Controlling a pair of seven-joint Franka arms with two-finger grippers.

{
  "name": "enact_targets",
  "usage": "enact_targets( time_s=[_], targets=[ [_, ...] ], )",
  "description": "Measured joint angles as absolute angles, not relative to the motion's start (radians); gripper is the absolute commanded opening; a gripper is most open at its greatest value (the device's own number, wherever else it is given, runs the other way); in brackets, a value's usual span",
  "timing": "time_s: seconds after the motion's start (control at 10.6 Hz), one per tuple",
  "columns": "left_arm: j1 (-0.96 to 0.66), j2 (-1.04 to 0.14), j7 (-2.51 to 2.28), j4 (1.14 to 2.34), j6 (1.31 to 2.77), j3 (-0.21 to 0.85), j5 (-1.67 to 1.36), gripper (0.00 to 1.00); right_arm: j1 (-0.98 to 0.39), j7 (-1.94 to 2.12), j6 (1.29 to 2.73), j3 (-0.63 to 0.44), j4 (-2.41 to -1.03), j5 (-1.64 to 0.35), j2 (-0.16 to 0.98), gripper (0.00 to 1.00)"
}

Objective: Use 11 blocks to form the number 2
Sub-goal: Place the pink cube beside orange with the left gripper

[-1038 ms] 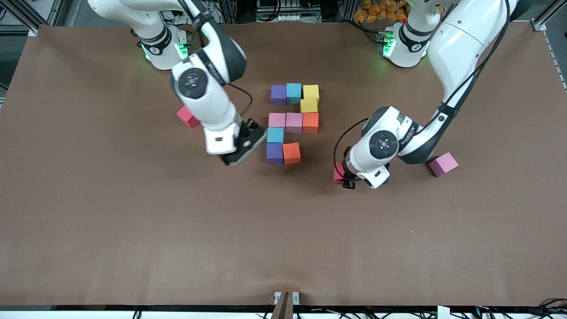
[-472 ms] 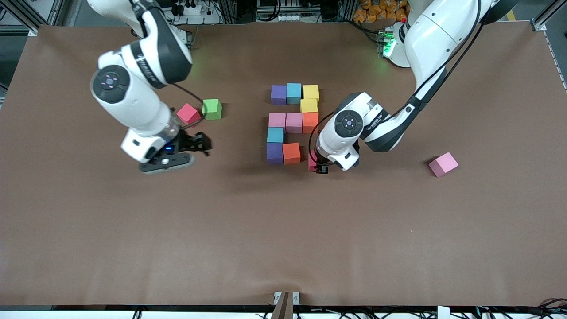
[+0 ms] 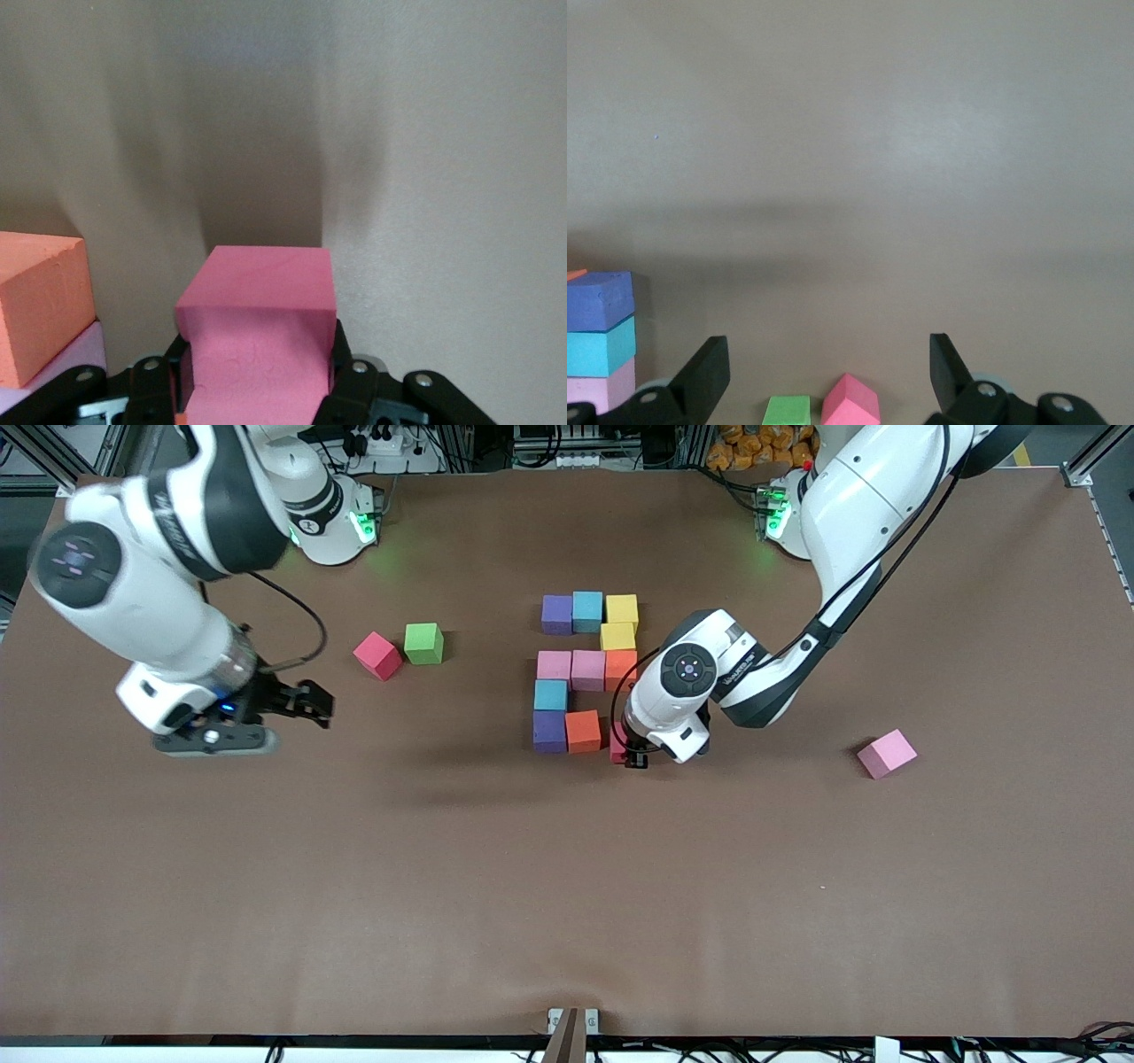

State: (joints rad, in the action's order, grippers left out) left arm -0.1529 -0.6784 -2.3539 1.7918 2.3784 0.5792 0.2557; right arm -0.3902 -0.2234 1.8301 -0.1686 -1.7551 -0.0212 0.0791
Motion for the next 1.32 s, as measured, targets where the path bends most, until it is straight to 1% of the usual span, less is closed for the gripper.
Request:
enact_targets(
  time_s=[0.28, 0.47, 0.57, 0.85, 0.94, 1.13, 1.32],
  targets=[
    [-0.16, -0.691, -2.354, 1.793, 2.385, 0.578, 0.256, 0.28, -0.337, -0.224, 1.738, -0.175, -1.736, -0.019, 0.028, 1.0],
    [-0.16, -0.695, -2.354, 1.795, 2.385, 0.577, 0.256, 0.28, -0.304, -0.224, 1.636, -0.175, -1.652, -0.018, 0.025, 1.0],
    [-0.16, -0.696, -2.354, 1.797, 2.385, 0.577, 0.256, 0.28, -0.286, -0.224, 1.611, -0.175, -1.615, -0.018, 0.025, 1.0],
    [-0.164, -0.697, -2.356, 1.804, 2.389, 0.577, 0.256, 0.28, -0.241, -0.15, 1.587, -0.172, -1.595, -0.019, 0.025, 1.0],
    [-0.167, -0.697, -2.361, 1.804, 2.391, 0.577, 0.256, 0.28, -0.217, -0.131, 1.579, -0.159, -1.595, -0.019, 0.026, 1.0],
    [-0.171, -0.697, -2.366, 1.804, 2.393, 0.577, 0.256, 0.28, -0.134, -0.125, 1.578, -0.096, -1.588, -0.02, 0.026, 1.0],
    [-0.175, -0.697, -2.383, 1.805, 2.393, 0.577, 0.256, 0.28, -0.08, -0.135, 1.578, -0.076, -1.555, -0.021, 0.025, 1.0]
  ],
)
